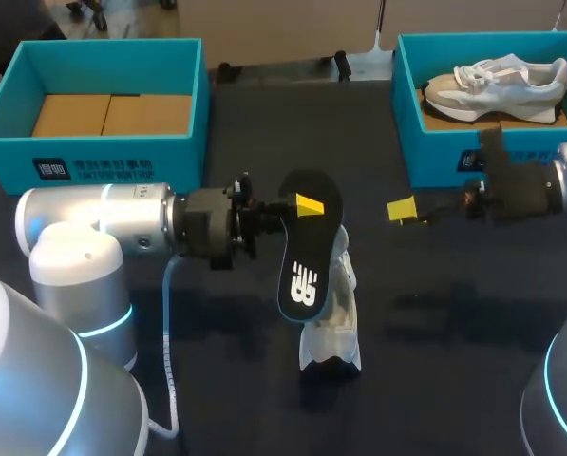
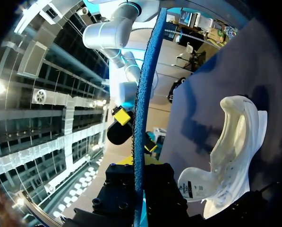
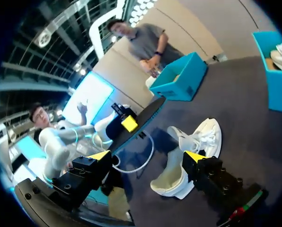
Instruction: Take the shoe out of the shoebox, open the shoe tongue, remove and reinsert the insole, then place the shoe into the shoebox
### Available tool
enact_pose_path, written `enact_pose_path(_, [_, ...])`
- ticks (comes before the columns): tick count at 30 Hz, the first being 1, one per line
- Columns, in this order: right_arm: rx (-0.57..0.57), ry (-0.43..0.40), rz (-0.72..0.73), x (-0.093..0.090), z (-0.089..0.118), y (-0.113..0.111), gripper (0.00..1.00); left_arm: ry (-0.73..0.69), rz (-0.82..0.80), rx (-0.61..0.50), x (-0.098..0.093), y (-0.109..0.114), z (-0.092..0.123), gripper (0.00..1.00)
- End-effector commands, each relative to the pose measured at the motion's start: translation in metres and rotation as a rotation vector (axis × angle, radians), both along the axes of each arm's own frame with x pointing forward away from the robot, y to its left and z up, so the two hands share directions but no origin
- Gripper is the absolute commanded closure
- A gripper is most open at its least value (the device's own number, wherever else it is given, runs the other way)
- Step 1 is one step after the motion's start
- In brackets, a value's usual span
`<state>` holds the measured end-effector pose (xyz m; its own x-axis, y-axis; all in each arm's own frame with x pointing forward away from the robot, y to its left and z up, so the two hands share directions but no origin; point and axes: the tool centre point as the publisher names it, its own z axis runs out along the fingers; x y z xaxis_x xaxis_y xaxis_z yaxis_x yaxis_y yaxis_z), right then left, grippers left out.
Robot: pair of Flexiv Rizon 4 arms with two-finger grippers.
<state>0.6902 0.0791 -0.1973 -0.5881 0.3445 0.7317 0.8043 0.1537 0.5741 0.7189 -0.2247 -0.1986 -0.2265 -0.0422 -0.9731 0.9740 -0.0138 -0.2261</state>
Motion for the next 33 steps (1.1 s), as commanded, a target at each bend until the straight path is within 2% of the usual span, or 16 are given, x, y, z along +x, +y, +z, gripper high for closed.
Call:
enact_pose_path(1, [-0.148,-0.476,0.387,-0.001,0.003,-0.005,0.00,-0.001,0.004,0.000,-0.002,-0.001,0.000,1.00])
enact_pose_path(16, [-0.148,-0.476,0.387,-0.001,0.003,-0.005,0.00,-0.001,0.004,0.000,-0.002,-0.001,0.000,1.00])
enact_pose_path(19, [-0.300,-0.682,0.379,0.003,-0.008,-0.015,0.00,-0.001,0.004,0.000,-0.002,-0.001,0.000,1.00])
enact_pose_path(21, [-0.342,-0.713,0.377,0.003,-0.012,-0.017,0.00,-0.001,0.004,0.000,-0.002,-0.001,0.000,1.00])
enact_pose_path(22, [-0.355,-0.765,0.378,0.005,-0.015,-0.019,0.00,-0.001,0.004,0.000,-0.002,-0.001,0.000,1.00])
enact_pose_path(25, [-0.410,-0.821,0.355,0.007,-0.024,-0.026,0.00,-0.001,0.004,0.000,-0.002,-0.001,0.000,1.00])
enact_pose_path(26, [-0.431,-0.867,0.358,0.007,-0.026,-0.027,0.00,-0.001,0.004,0.000,-0.002,-0.001,0.000,1.00])
enact_pose_path(33, [-0.434,-0.881,0.358,0.006,-0.026,-0.028,0.00,-0.001,0.004,0.000,-0.002,-0.001,0.000,1.00])
